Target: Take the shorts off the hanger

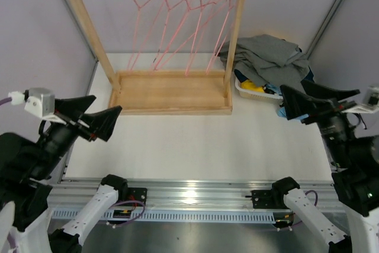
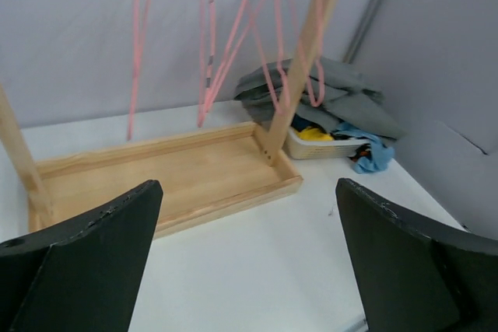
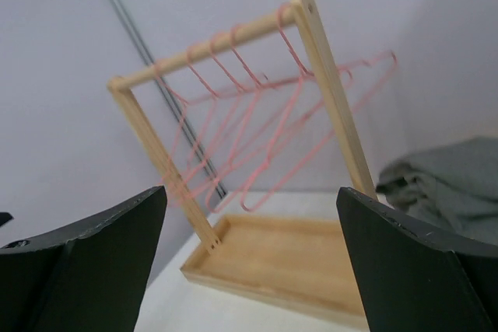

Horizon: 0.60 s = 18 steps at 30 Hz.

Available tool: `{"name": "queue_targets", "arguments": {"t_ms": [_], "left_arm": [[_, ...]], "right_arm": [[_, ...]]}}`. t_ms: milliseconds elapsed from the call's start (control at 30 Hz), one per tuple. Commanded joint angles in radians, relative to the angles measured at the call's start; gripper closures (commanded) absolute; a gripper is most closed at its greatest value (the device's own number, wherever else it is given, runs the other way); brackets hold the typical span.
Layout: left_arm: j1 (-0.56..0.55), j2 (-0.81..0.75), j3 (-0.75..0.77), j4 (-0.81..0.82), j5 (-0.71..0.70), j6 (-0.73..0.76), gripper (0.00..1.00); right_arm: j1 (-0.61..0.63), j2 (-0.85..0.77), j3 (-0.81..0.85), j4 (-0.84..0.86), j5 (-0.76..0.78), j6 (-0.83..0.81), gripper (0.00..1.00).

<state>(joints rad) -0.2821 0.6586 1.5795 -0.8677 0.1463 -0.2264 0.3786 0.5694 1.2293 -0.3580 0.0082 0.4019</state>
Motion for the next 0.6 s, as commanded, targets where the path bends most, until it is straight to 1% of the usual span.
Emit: {"name": "queue_targets", "arguments": {"t_ms": [0,67,200,367,567], "left_arm": [[-0.005,-0.022,0.045,-0.037,0.182,-0.002,0.01],[-0.008,-0.053,0.037,-0.008,0.208,-0.02,0.01],[-0.006,-0.07,0.011,-0.001,0.229,-0.031,0.01],[-0.005,-0.086,-0.012,0.009,0.233,-0.031,0.01],[-0.006,-0.1,-0.027,0.001,0.214,-0.027,0.01]], "right_arm": [[0.0,0.007,0.119,-0.035,-0.091,-0.066,0.0],[-0.009,-0.003,0.14,-0.042,-0.091,-0.064,0.0],[-0.073,-0.026,0.173,-0.102,-0.07,-0.064,0.01],[-0.227,-0.034,0.216,-0.18,-0.092,-0.072,0.0],[-0.274,-0.016,0.222,-0.219,-0.114,-0.054,0.0]]}}
